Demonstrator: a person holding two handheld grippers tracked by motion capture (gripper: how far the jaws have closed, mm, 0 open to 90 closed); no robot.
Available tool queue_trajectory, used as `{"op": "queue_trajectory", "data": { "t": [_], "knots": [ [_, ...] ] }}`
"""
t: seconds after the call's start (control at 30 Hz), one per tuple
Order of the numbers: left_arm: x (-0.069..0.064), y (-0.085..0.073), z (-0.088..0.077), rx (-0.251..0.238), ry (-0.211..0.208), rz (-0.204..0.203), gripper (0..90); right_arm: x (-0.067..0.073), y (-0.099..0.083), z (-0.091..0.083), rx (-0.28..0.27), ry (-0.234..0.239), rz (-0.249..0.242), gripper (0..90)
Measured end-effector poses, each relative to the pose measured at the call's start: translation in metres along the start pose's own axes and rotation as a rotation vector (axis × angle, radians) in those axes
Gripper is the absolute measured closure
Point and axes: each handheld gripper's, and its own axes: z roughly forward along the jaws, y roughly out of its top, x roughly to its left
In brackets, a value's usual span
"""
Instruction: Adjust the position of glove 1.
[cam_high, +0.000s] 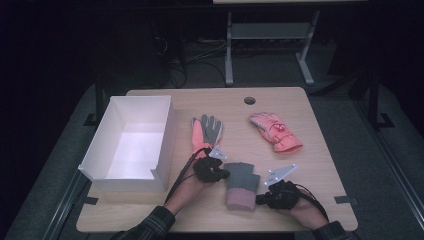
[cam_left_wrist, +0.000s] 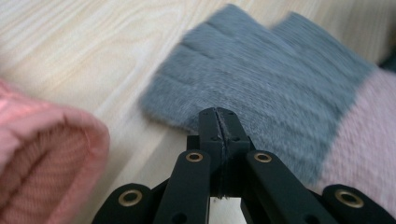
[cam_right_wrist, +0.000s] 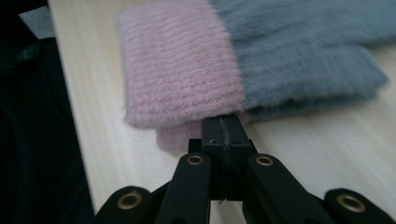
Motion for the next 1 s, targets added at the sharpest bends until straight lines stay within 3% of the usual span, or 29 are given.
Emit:
{"op": "queue_trajectory", "data": {
  "t": [0.07,0.3,0.8,0.9,1.0],
  "knots": [
    [0.002,0.002,0.001,0.009,-0.001,0.014,89.6,0.006,0.001,0.003,0.001,0.012,-0.02,90.0],
    [0.006,0.015,0.013,0.006,-0.014,0.005,89.6,0.021,0.011,0.015,0.0,0.028,-0.065,90.0],
    [0.009,0.022,0.015,0.003,-0.032,0.025,89.6,0.03,0.034,0.041,0.001,0.044,-0.161,90.0],
    [0.008,0.022,0.009,-0.016,-0.042,0.013,88.9,0.031,0.03,0.034,-0.006,0.05,-0.12,84.5],
    [0.008,0.021,0.003,-0.021,-0.058,0.015,81.4,0.029,0.022,0.026,-0.009,0.035,-0.096,76.5]
  ]
}}
